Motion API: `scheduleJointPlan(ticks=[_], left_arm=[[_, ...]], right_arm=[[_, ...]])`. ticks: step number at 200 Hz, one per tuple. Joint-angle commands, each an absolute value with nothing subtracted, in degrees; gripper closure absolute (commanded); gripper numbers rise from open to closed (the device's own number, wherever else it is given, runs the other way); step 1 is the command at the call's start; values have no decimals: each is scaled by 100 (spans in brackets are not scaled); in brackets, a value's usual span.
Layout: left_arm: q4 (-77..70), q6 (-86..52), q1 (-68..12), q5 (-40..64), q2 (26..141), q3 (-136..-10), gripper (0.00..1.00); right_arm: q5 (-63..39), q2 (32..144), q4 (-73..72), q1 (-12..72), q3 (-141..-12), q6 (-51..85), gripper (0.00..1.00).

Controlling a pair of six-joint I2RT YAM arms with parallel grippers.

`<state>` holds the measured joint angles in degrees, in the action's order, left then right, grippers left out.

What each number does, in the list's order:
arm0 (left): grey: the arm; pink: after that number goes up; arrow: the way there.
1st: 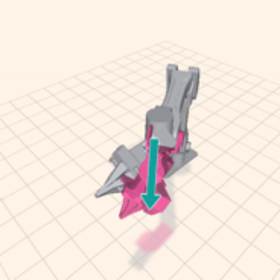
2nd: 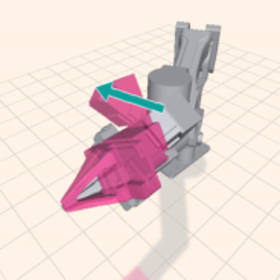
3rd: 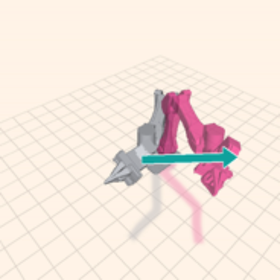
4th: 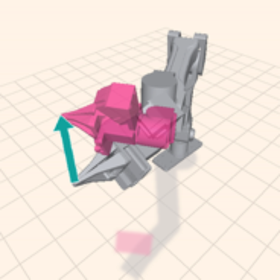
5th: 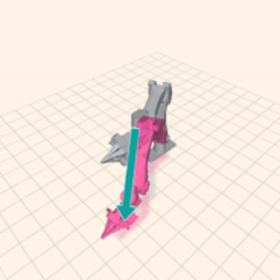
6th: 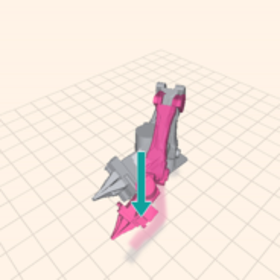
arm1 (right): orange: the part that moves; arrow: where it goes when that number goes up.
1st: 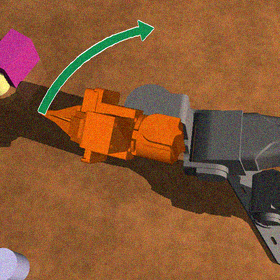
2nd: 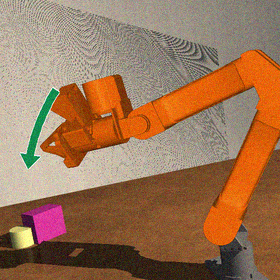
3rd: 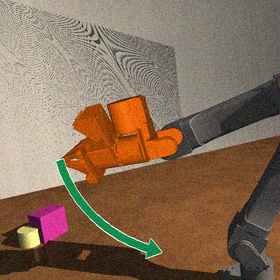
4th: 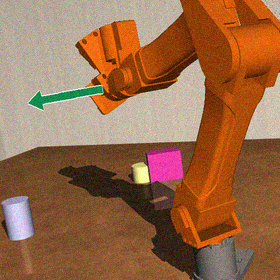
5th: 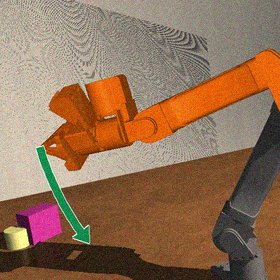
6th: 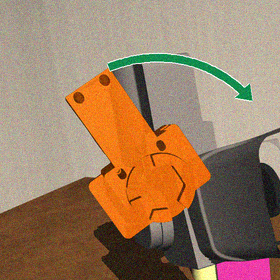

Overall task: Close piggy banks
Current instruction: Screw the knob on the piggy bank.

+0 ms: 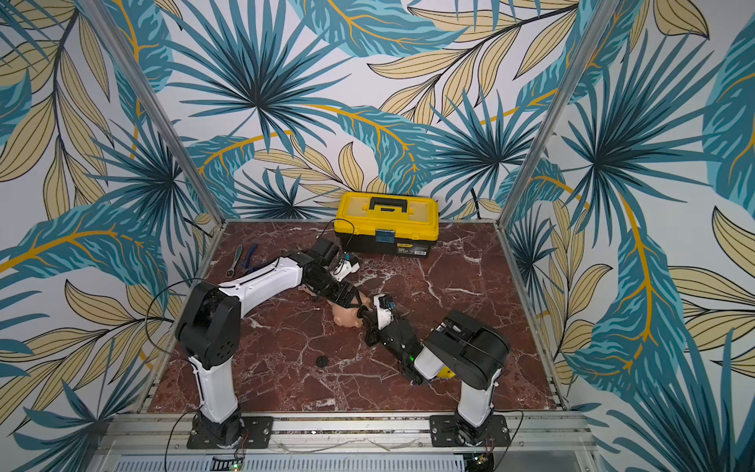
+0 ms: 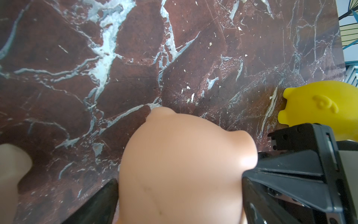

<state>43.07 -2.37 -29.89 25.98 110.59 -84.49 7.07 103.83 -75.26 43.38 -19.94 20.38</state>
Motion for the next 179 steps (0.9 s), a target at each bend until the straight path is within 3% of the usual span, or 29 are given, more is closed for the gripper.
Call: scheduleJointPlan(ticks=[1,179], left_arm=[[4633,-215,-3015,2615,11232,-8218,4],[4632,-228,-3023,2698,11289,-8246,4]], right_arm=[[718,10502,-7818,4324,-2048,2126,100],[734,10651,-7895,4327,-2259,2109,100]])
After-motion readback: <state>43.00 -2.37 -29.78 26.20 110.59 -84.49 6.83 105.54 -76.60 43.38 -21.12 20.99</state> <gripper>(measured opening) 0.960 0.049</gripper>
